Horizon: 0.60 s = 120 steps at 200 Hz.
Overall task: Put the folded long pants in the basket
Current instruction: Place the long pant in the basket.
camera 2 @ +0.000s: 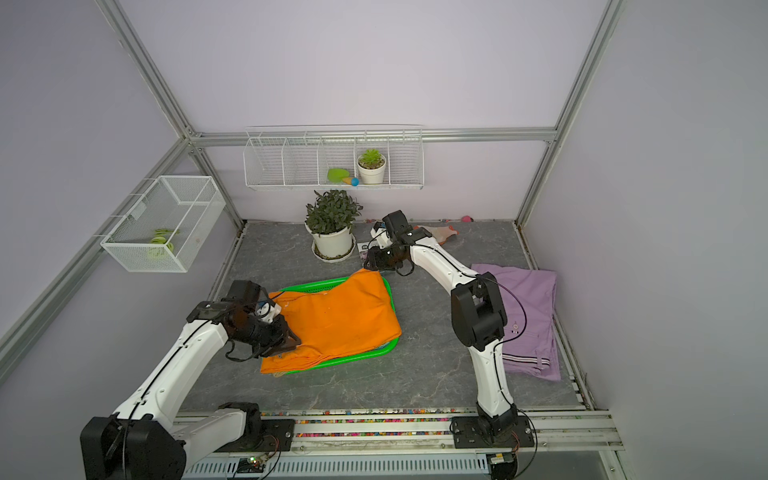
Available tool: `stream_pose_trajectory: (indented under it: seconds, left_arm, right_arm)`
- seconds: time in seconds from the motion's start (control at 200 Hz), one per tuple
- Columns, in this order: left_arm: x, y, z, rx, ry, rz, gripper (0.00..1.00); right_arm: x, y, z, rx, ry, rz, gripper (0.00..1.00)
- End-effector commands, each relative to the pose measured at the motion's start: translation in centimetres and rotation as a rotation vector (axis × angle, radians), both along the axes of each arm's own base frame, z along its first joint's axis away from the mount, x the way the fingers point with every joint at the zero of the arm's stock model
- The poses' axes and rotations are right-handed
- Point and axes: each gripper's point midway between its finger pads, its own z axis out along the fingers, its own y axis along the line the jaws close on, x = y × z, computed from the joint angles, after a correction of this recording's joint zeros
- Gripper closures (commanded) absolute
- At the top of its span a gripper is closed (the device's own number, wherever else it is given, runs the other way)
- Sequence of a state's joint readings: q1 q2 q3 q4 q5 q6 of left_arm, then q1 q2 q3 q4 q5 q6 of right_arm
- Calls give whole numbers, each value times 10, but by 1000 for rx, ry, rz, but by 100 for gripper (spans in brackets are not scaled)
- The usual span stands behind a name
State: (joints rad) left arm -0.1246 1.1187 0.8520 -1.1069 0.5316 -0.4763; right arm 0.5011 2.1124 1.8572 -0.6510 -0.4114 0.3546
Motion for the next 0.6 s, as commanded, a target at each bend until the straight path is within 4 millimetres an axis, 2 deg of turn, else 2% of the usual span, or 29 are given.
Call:
stream_pose_trajectory:
  seconds: [0.0, 0.065, 0.165, 0.29, 0.365, 0.465, 0.595]
  left_arm:
    - [-9, 6, -7, 36, 29, 4, 75]
    - [-6, 4, -3, 26, 16, 5, 75]
    - [-2, 0, 6, 0, -17, -2, 75]
    - [-4, 4, -1, 27, 4, -10, 75]
    - [-9, 11, -12, 77, 51, -7, 76]
    - [-9, 16, -15, 105, 54, 8, 76]
    - [-10, 21, -15, 134, 54, 17, 76]
  right_arm:
    - [-4, -14, 39, -4, -113, -22, 41]
    - [-19, -23, 52, 4, -121, -40, 40]
    - [-54, -35, 57, 42, -83, -47, 42]
    - [-102, -40, 36, 82, 47, -28, 54]
    - [-132, -42, 17, 68, 120, -7, 59]
    - [-170, -46, -11, -5, 168, 34, 66]
    - [-205, -76, -44, -169, 231, 31, 76]
